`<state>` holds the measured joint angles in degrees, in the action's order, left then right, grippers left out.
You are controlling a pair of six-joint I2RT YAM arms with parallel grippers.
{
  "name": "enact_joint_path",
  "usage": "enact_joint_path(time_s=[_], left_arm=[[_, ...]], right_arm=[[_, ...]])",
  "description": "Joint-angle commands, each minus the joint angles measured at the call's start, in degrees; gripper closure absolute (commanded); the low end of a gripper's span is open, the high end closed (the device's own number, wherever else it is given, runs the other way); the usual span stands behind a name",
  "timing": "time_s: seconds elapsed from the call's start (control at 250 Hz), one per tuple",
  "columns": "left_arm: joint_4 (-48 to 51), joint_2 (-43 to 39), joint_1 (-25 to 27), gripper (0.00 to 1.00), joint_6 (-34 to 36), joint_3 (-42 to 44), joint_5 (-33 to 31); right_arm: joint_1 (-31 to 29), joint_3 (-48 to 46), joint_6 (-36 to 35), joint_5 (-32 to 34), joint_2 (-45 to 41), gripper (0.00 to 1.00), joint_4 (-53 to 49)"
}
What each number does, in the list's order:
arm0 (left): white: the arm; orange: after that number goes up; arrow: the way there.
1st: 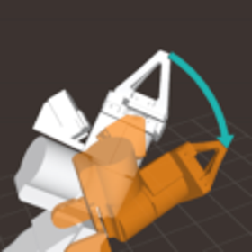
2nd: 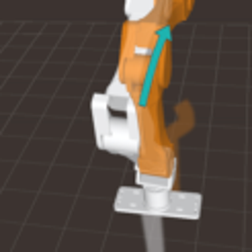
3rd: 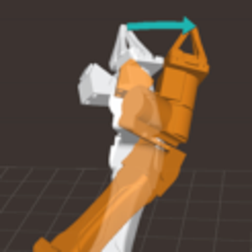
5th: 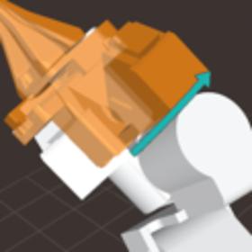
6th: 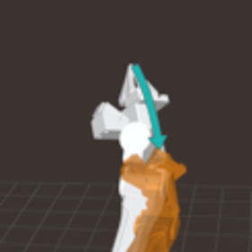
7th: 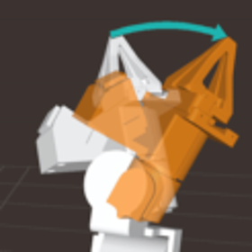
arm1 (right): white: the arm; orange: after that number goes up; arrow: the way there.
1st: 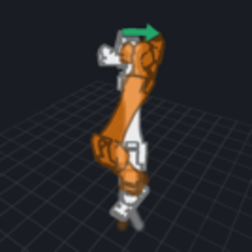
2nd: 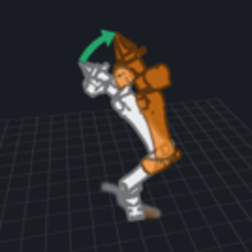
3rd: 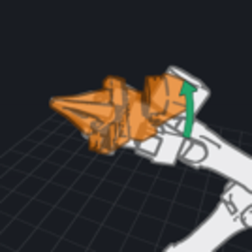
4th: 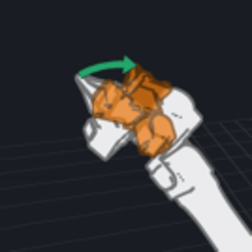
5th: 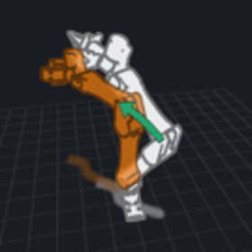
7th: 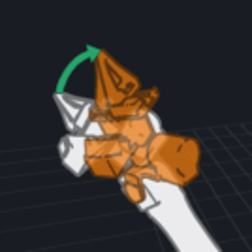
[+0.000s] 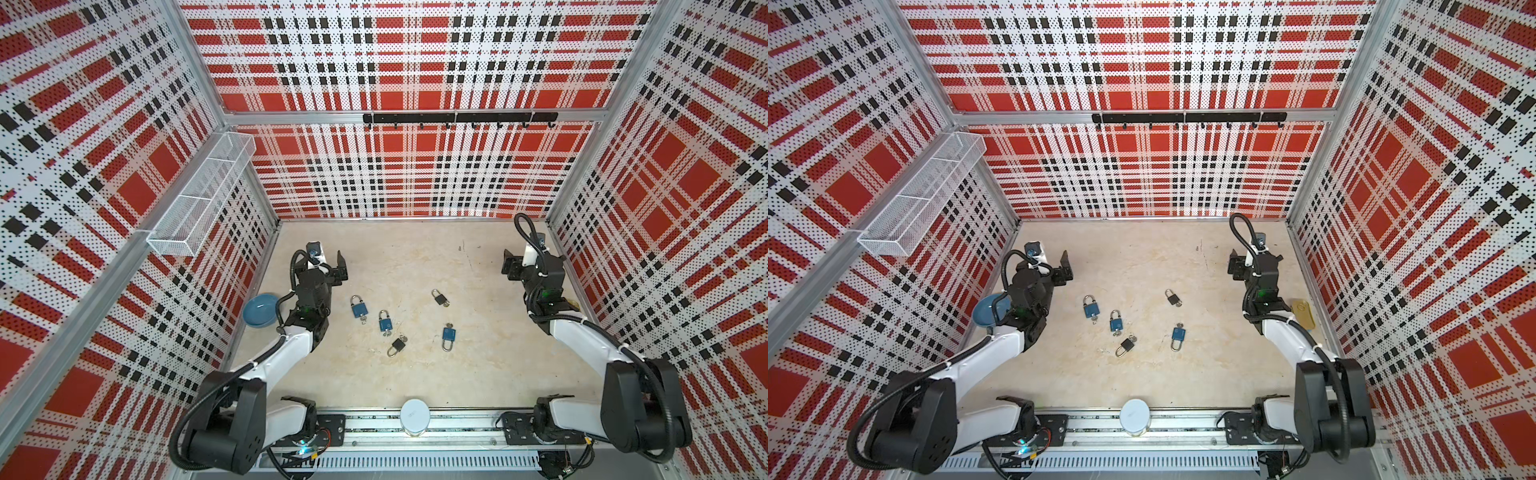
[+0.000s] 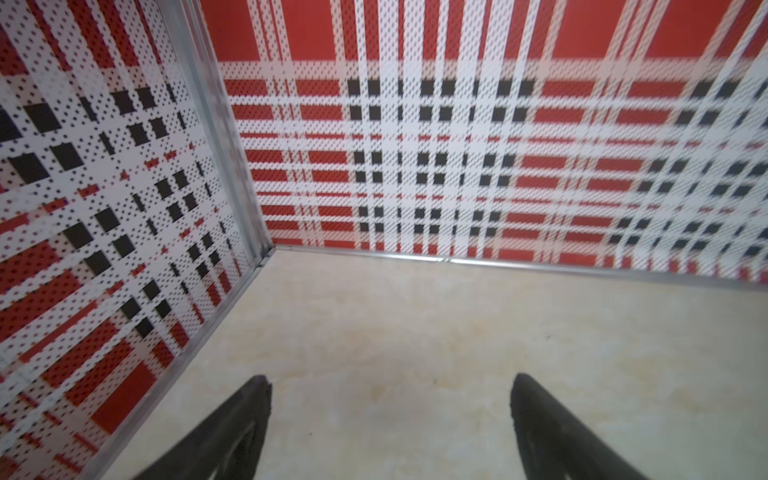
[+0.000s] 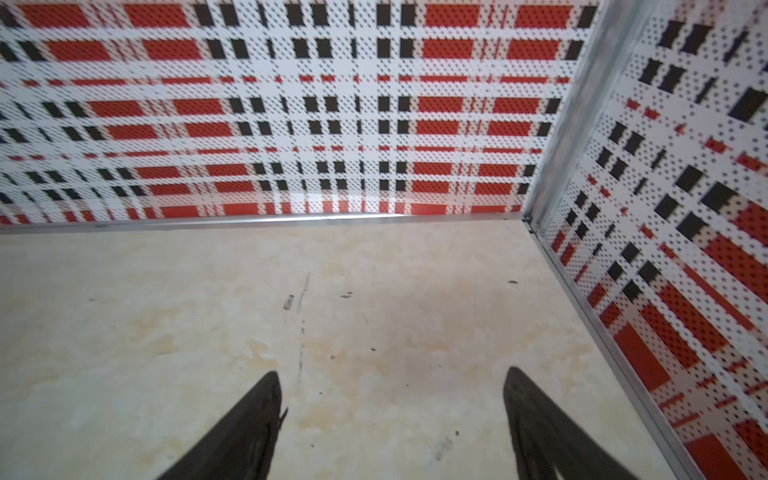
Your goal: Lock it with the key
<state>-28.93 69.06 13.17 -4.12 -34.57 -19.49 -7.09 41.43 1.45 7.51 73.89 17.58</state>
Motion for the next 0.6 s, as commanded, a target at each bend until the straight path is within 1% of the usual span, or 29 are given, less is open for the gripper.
enact_joint_path(time_s=[0.0,0.112,0.132,0.14,0.152,0.204,0.228,0.28,0.44,0.596], left_arm=[[14.74,-1.13,2.24,0.1,-8.49,-4.71,0.22],[23.56,-1.55,3.79,0.11,-11.18,-8.67,0.65],[24.87,-1.66,3.79,0.11,-11.38,-9.11,0.68],[25.41,-1.65,5.09,0.11,-11.42,-9.2,0.61],[26.14,-1.74,5.64,0.12,-11.52,-9.47,0.53],[28.96,-2.08,6.2,0.13,-11.96,-10.07,0.21],[29.71,-2.42,6.25,0.13,-13.37,-10.07,0.38],[30.85,-3.12,6.34,0.13,-14.13,-9.83,0.97],[32.24,-4.36,5.86,0.13,-15.34,-9.03,1.38],[33.06,-4.48,4.59,0.13,-16.93,-8.69,3.84]], right_arm=[[-4.2,2.93,1.68,-1.09,0.37,0.22,-14.94],[-9.55,3.83,2.52,-1.5,0.95,0.22,-20.43],[-10.54,3.79,2.24,-1.49,1.1,0.22,-20.99],[-10.94,3.82,2.19,-1.35,1.26,0.22,-21.25],[-11.45,3.85,2.25,-1.07,1.4,0.22,-21.65],[-13.32,3.86,2.67,-0.58,2.4,0.22,-22.21],[-13.83,3.81,2.67,-1.09,3.14,0.22,-22.01],[-14.37,4.17,3.39,-2.36,5.0,0.22,-21.74],[-14.61,7.44,4.31,-9.46,13.15,0.26,-19.57],[-15.26,12.77,3.78,-12.66,21.34,0.32,-19.77]])
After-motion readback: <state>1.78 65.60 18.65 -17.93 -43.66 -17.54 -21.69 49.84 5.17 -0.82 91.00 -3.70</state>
